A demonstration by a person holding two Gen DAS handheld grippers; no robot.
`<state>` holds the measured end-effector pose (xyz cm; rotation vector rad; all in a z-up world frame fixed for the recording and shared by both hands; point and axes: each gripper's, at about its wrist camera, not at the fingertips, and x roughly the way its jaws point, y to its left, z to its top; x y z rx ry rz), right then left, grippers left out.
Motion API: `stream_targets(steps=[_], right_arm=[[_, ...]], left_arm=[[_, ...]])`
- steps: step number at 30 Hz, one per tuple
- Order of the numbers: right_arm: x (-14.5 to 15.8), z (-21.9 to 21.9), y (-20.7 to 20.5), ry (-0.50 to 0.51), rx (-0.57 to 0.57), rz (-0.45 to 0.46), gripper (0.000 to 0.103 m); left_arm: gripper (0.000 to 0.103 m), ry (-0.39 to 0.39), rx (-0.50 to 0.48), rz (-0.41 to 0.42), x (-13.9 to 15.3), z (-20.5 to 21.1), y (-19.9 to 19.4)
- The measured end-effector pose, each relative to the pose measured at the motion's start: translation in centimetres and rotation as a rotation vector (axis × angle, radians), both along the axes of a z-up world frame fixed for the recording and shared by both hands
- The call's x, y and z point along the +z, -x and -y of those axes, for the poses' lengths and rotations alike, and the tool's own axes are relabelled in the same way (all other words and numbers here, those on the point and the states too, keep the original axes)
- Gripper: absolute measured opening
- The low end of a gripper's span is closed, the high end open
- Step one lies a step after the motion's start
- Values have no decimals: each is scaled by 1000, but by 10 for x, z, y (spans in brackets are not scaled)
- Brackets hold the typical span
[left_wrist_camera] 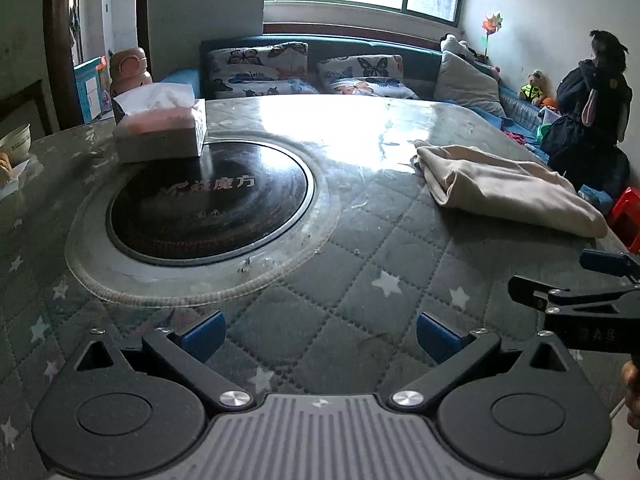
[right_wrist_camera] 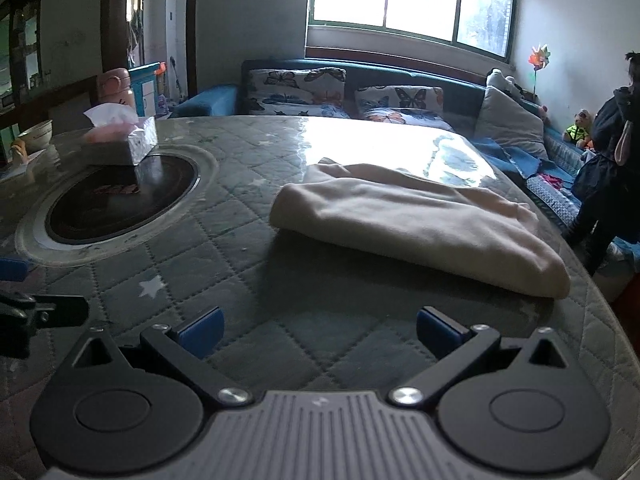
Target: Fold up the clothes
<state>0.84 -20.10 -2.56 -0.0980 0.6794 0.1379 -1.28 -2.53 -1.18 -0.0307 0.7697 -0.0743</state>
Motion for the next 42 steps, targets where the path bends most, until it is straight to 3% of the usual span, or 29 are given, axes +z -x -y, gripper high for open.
stream_targets(steps=[18,42], right_arm=[[-1,-1,25,-10,-4,18,103],[3,48,32,3,-135,0,103]], left_arm=[[103,-37,-17,27,-2,8,24],[103,-108,-138,41,8,79,7]])
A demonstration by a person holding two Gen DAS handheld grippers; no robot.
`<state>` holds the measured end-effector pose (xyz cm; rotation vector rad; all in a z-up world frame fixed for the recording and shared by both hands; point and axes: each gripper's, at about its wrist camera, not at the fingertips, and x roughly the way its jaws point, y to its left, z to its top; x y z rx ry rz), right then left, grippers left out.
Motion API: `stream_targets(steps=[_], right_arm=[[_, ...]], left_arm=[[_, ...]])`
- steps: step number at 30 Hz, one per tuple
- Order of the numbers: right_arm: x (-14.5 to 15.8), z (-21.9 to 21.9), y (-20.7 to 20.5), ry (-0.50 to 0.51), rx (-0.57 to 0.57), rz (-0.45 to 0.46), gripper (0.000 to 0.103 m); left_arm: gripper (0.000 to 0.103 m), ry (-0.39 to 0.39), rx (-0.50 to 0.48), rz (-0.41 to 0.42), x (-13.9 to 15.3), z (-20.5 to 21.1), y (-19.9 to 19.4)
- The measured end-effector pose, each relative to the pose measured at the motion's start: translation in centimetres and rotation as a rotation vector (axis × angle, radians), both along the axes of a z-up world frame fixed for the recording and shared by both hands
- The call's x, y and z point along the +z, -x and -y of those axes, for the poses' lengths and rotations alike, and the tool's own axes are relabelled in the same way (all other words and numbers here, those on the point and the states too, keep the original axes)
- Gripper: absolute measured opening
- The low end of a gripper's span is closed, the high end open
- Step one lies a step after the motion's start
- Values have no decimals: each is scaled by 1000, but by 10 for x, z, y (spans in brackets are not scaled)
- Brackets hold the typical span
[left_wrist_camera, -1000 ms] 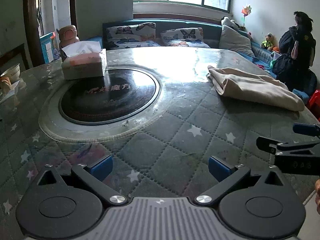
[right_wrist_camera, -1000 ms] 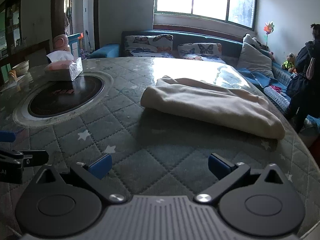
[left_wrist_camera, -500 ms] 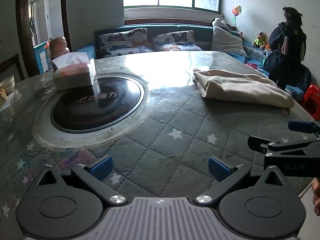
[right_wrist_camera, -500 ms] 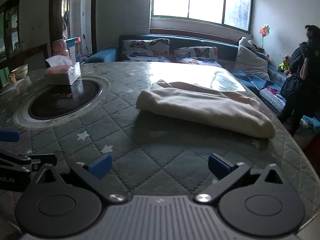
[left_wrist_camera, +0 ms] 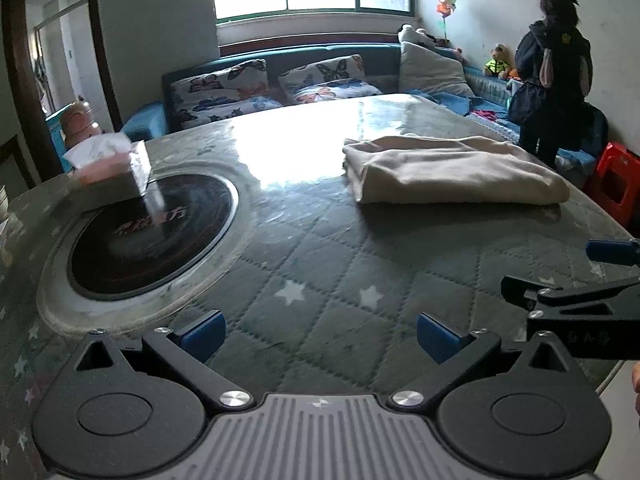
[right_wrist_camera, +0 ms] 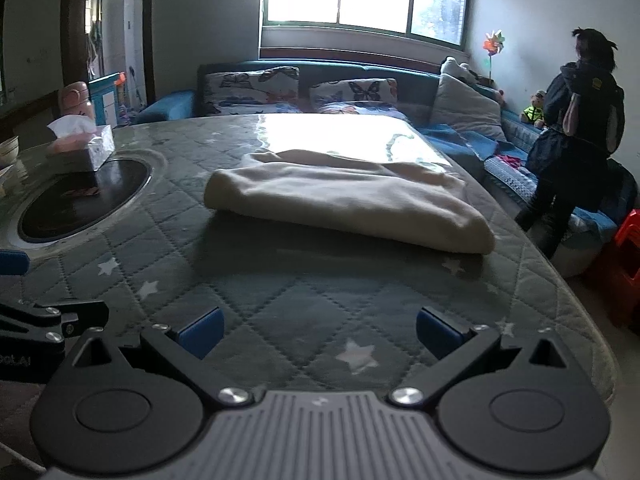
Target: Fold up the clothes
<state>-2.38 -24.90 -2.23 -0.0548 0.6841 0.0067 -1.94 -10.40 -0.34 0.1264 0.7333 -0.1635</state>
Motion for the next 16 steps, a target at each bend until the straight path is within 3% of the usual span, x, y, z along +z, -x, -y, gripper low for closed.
stream_targets(steps=[16], right_arm=[[-3,14,-1,-9,-31,-15,103]], left_arm=[[103,-18,-38,16,0,23,-7]])
